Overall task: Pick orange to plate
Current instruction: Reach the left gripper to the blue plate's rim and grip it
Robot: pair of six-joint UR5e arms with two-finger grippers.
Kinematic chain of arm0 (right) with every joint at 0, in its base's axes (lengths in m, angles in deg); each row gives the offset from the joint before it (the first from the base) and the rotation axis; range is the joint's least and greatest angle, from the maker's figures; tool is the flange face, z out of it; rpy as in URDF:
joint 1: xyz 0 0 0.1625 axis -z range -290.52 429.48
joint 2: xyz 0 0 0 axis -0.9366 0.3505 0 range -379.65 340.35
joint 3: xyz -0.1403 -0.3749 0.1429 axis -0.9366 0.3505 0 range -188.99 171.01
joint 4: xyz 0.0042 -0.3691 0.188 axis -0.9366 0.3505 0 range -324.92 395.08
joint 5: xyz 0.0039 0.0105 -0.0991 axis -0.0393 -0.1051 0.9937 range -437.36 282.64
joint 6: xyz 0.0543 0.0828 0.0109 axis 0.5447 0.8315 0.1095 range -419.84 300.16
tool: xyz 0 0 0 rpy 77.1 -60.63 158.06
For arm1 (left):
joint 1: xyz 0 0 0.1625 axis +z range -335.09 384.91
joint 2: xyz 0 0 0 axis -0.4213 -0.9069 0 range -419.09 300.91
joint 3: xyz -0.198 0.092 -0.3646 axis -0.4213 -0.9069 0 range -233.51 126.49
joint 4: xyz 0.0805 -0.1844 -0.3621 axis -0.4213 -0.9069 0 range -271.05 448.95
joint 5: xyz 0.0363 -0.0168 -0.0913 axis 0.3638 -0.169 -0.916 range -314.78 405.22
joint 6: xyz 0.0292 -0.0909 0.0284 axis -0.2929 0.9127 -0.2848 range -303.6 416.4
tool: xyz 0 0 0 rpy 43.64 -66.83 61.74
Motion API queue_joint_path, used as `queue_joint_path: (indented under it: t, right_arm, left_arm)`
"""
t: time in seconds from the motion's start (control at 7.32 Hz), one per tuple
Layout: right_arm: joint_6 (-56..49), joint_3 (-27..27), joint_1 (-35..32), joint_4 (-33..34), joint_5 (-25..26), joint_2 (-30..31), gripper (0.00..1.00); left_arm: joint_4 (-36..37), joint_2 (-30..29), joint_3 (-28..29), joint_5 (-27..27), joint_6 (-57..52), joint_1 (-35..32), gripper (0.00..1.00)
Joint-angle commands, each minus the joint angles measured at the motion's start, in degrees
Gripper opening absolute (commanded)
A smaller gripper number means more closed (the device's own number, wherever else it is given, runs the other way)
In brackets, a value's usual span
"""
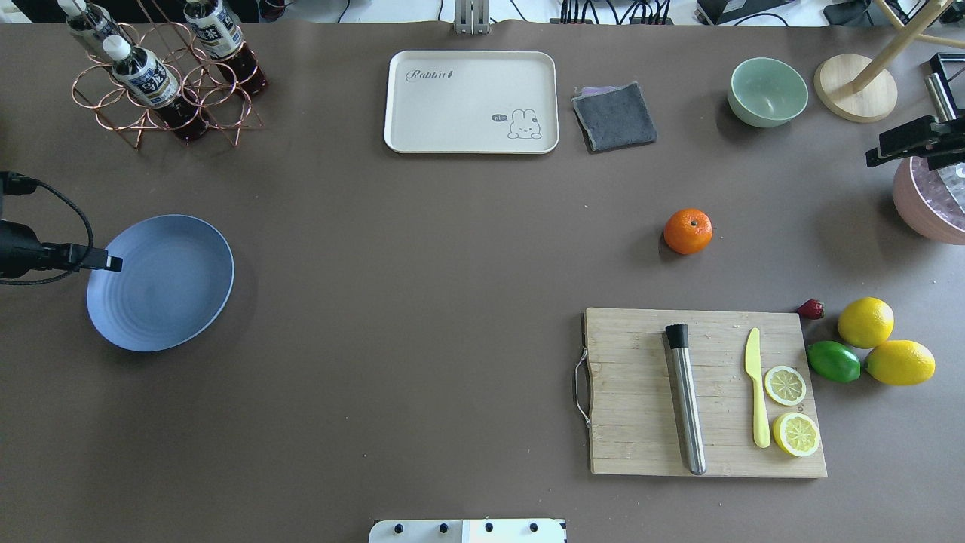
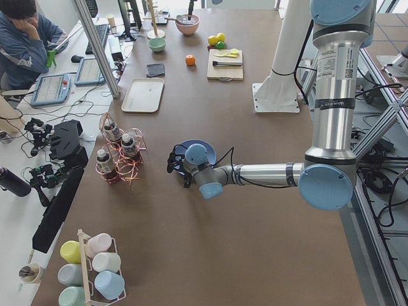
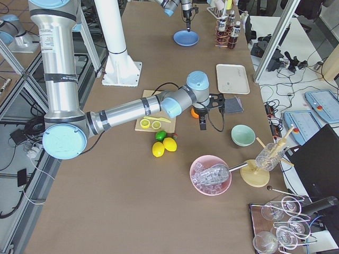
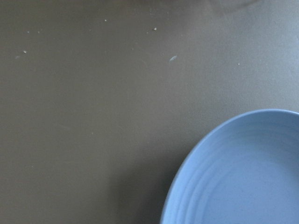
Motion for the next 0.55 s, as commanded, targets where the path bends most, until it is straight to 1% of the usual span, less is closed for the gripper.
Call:
queue_joint_path:
  t: [0.0,0.14,0.27,0.41]
  right_arm:
    - [0.01,0.09,0.25,0.02,0.22,-0.09,0.99]
    - [0.01,0.09,0.33,0.02,0.4,-0.17,0.99]
    - [0.01,0.09,0.34,0.02,0.48,-0.18,0.99]
    - [0.01,0.09,0.34,0.02,0.49,-0.09,0.99]
  left_arm:
    - [-1.8,0.01,0.2,0.04,0.11,1.13,0.64]
    - [-1.8,-0.08,0.28,-0.04,0.02,1.66,0.31]
    - [-1.8,-0.08,0.28,0.04,0.02,1.66,0.01]
    - [-1.8,0.01,0.11,-0.04,-0.15,1.66,0.0]
